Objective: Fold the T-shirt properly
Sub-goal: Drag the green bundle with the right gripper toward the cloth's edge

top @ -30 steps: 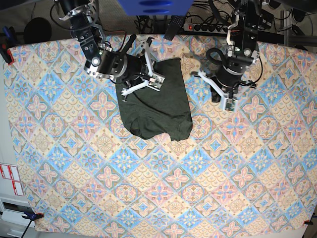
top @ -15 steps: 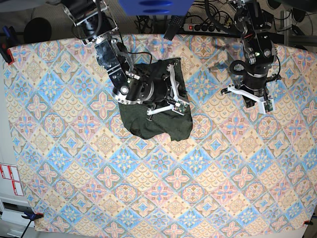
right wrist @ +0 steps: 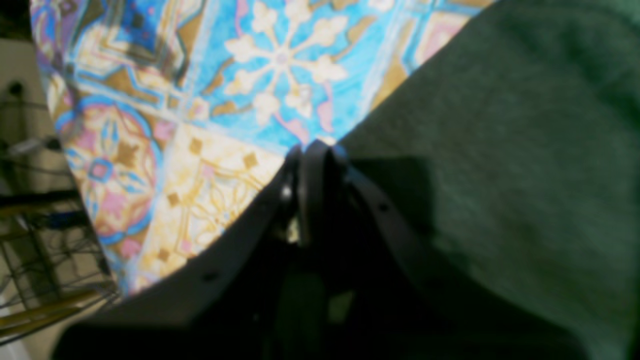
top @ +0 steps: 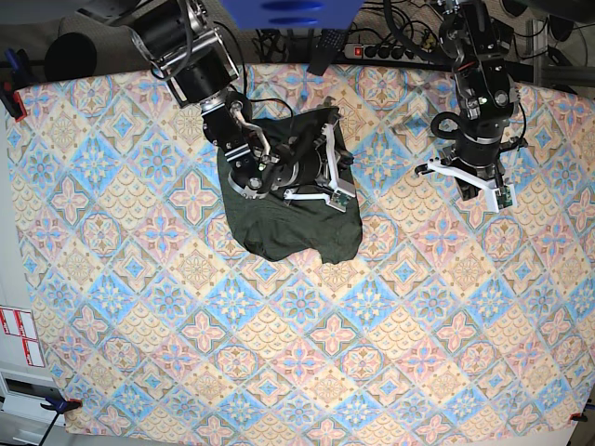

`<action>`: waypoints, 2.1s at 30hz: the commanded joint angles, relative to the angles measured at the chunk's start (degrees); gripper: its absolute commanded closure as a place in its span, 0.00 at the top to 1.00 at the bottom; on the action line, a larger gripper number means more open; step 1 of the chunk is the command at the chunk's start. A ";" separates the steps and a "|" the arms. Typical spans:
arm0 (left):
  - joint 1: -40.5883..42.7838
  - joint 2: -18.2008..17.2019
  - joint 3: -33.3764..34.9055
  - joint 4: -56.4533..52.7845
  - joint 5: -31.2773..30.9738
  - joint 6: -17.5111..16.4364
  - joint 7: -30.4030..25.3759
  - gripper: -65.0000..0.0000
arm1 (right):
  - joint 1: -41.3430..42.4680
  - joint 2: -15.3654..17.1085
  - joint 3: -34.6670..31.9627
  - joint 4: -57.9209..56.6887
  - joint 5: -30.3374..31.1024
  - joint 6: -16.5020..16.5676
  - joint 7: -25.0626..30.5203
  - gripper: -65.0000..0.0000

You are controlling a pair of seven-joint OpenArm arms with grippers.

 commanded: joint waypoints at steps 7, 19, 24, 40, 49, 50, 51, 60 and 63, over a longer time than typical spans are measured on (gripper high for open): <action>-0.32 -0.26 -0.08 1.04 -0.02 -0.03 -1.10 0.00 | 0.69 0.08 2.03 -5.07 -0.23 0.14 0.19 0.00; -0.32 -0.17 0.10 0.96 -0.02 -0.03 -1.10 0.00 | 0.60 8.34 15.92 -5.25 -0.32 0.14 0.72 0.00; -0.14 -0.17 0.10 0.96 -0.02 -0.03 -1.02 0.00 | 0.60 11.77 21.29 -5.33 -0.32 0.14 2.22 0.00; 0.12 -0.17 0.27 0.96 -0.02 -0.03 -0.93 0.00 | 0.69 19.60 26.03 -4.81 -0.05 0.14 2.66 0.00; 0.21 -0.17 0.36 0.96 -0.02 -0.12 -0.84 0.00 | -0.80 19.42 26.03 11.19 0.03 0.14 0.19 0.00; 0.21 -0.17 0.54 0.96 -0.02 -0.20 -0.84 0.00 | -1.60 19.42 26.03 12.69 0.12 0.14 -0.42 0.00; 0.30 -0.35 1.42 0.96 -0.02 -0.20 -0.84 0.00 | -2.56 19.42 26.21 15.24 0.12 0.14 -1.04 0.00; 6.36 -5.36 9.86 1.04 -0.02 -0.20 -1.10 0.00 | -15.57 19.25 33.77 33.79 0.21 0.14 -3.41 0.00; 8.83 -6.24 10.82 1.13 -0.02 -0.20 -1.19 0.00 | -20.94 19.25 37.99 38.89 0.21 0.14 -3.67 0.00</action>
